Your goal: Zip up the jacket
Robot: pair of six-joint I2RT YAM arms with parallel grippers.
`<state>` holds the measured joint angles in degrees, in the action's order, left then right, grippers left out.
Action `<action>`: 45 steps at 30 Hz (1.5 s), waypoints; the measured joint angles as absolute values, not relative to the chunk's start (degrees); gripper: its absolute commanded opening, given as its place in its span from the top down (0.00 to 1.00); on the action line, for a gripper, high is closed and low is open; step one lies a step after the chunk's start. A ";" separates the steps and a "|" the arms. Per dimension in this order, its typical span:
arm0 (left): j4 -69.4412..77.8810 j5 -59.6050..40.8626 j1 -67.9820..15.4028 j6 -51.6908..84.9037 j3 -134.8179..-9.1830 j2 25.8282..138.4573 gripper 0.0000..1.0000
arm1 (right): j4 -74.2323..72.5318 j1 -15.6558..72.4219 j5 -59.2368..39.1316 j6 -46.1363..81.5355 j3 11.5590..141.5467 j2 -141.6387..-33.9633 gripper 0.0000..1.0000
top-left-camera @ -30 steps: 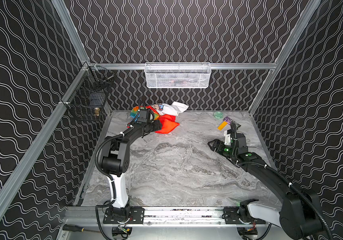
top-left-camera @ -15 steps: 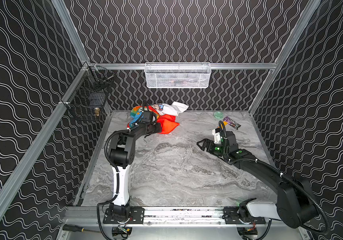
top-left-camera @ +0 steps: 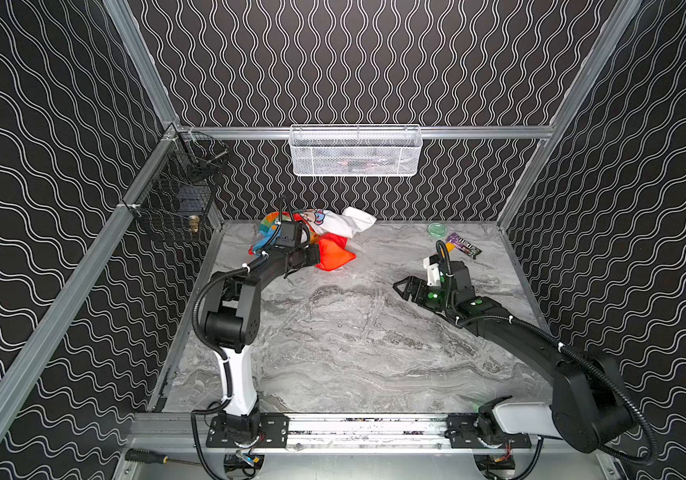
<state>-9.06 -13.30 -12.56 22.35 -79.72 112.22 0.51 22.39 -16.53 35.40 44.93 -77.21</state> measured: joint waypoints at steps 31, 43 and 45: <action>-17.30 -17.76 -36.64 16.34 -82.17 97.71 1.00 | -2.81 23.18 -18.87 36.12 43.51 -76.86 0.09; -18.41 -20.05 -38.39 15.97 -82.96 96.49 0.47 | -5.48 24.05 -19.55 35.14 43.09 -77.23 0.39; -19.00 -18.46 -38.37 15.97 -82.04 95.22 0.42 | -5.32 24.05 -19.44 35.16 43.11 -77.65 0.29</action>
